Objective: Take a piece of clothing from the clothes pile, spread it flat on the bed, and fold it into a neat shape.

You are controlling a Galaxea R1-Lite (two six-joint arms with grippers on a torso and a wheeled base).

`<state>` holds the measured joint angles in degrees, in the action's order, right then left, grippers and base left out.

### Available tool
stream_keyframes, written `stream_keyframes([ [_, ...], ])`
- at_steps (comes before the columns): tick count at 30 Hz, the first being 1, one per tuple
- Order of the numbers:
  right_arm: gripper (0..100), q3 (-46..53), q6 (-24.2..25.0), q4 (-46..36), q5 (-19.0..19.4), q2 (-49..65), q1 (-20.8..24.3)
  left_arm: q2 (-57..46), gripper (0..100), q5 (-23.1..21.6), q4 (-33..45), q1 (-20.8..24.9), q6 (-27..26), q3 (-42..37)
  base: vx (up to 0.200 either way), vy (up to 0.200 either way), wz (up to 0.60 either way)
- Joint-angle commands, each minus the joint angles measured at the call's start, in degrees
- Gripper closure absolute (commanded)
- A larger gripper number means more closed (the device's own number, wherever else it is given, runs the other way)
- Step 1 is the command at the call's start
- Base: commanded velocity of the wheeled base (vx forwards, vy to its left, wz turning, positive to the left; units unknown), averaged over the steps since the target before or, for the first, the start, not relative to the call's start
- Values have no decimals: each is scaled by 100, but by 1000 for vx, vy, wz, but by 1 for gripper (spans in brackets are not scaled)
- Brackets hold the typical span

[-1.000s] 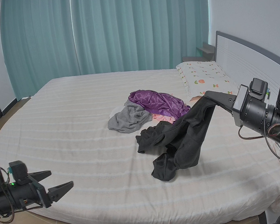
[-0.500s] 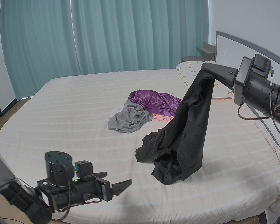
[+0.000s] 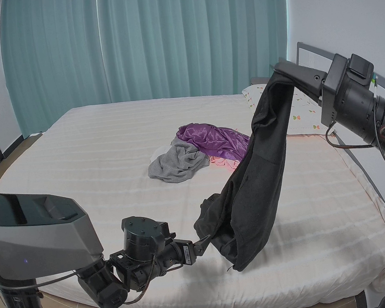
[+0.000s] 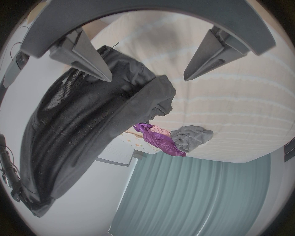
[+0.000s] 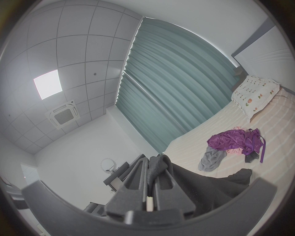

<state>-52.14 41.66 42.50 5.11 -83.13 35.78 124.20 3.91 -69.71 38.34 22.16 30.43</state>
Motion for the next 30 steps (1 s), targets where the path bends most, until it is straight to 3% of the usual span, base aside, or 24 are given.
stream_keyframes([
  [1,100,248,0,31,25,-98,-1,509,0,66,-43,-2,95,332,0,0,0],
  [11,100,143,0,39,-10,-213,34,860,0,-13,-26,51,95,1000,0,0,0],
  [19,100,11,9,48,-1,-125,43,1071,0,-541,-61,60,104,1220,0,0,0],
  [29,100,72,18,48,-1,-10,96,1968,0,-391,-34,-266,315,2494,0,0,0],
  [30,100,90,18,48,-1,-2,87,2029,100,-339,-43,-274,306,2565,0,0,0],
])
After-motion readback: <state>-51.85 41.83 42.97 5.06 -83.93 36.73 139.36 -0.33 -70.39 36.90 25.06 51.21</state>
